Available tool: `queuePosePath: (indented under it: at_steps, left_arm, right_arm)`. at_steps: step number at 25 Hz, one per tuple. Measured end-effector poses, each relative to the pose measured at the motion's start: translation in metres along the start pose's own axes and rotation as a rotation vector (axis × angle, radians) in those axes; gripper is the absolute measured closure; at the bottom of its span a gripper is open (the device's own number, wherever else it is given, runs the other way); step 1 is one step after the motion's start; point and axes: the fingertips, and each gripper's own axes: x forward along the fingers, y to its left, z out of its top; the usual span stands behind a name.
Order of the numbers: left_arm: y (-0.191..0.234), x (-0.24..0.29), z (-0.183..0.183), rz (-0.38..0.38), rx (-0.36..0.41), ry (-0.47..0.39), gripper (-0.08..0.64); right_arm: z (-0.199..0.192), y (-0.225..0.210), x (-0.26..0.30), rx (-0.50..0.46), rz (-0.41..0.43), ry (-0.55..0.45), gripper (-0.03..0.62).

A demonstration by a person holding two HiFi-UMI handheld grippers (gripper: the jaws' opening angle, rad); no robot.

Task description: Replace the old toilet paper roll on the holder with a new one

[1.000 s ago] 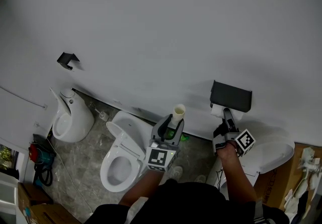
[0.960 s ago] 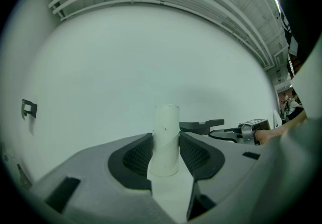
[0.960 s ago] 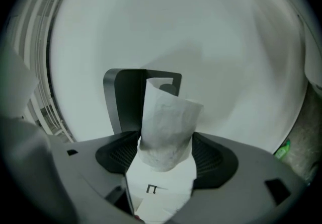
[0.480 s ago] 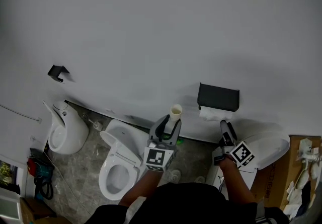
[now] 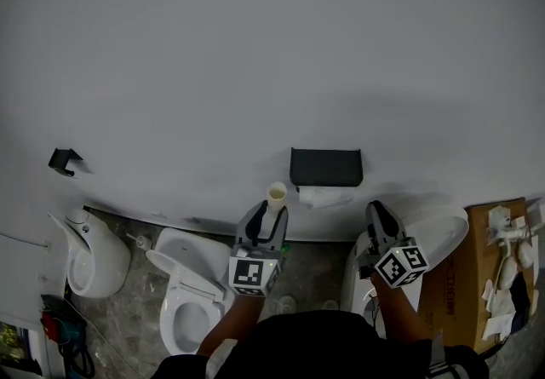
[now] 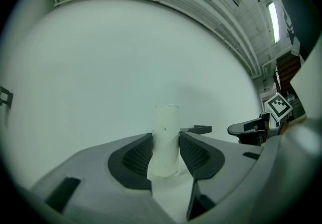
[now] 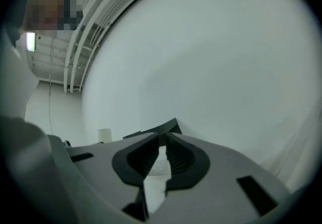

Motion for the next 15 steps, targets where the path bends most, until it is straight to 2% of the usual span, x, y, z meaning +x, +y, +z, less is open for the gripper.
queuePosePath:
  at_steps: [2,9,12,15]
  left_arm:
    - [-0.004,0.005,0.004,-0.011,-0.002,-0.008,0.399]
    - [-0.016,0.015,0.006,-0.045,-0.012,-0.016,0.399]
    - [-0.018,0.014,0.008,-0.049,-0.003,-0.021,0.399]
    - [-0.019,0.014,0.006,-0.052,-0.001,-0.015,0.399]
  right_arm:
    - [0.004,-0.001,-0.002,-0.053,-0.003,0.001,0.586]
    - [0.017,0.014,-0.001,-0.280,0.018,0.027,0.591]
    - [0.018,0.024,0.000,-0.342,0.036,0.034,0.591]
    - [0.018,0.027,0.003,-0.352,0.049,0.043,0.591]
